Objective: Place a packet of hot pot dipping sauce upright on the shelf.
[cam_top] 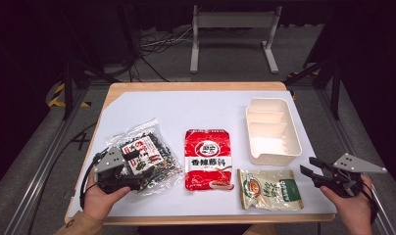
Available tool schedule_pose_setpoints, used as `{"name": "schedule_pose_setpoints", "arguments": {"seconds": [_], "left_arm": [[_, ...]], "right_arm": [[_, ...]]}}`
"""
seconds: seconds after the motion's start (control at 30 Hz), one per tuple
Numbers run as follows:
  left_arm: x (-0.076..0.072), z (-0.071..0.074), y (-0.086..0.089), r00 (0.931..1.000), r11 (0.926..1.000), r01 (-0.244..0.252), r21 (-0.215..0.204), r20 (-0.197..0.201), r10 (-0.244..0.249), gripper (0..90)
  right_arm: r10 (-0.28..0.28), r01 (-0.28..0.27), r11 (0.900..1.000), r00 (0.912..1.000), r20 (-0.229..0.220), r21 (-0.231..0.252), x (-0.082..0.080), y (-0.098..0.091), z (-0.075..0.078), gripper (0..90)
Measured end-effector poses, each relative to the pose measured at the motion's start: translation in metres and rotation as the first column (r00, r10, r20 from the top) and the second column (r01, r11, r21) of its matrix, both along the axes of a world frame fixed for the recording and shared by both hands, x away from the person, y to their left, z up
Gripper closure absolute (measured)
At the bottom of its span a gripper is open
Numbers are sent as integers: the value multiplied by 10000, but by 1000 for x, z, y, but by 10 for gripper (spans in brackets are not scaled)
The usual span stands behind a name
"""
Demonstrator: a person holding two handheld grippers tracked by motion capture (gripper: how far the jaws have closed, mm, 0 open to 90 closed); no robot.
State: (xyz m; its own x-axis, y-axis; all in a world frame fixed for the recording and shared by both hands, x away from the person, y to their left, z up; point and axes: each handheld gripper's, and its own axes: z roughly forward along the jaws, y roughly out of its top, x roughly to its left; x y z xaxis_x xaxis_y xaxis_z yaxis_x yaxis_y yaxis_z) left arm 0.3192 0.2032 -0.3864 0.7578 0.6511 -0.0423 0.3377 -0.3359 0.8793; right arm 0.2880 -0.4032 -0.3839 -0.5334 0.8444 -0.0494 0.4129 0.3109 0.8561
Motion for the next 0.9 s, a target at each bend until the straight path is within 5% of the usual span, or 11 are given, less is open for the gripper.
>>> {"name": "schedule_pose_setpoints", "arguments": {"seconds": [0.53, 0.73, 0.9], "left_arm": [[5, 2, -3, 9999, 10000, -61, -16, -91, 61, 226], [6, 2, -4, 9999, 10000, -44, -29, -134, 44, 226], [6, 1, -4, 9998, 9999, -74, -69, -191, 72, 226]], "right_arm": [[134, -180, 9992, 9919, -1260, -353, -8, 10, 16, 486], [-56, 0, 9996, 9792, -2027, -275, -8, 11, 17, 515], [-76, 8, 9997, 9597, -2808, -242, -7, 10, 11, 523]]}}
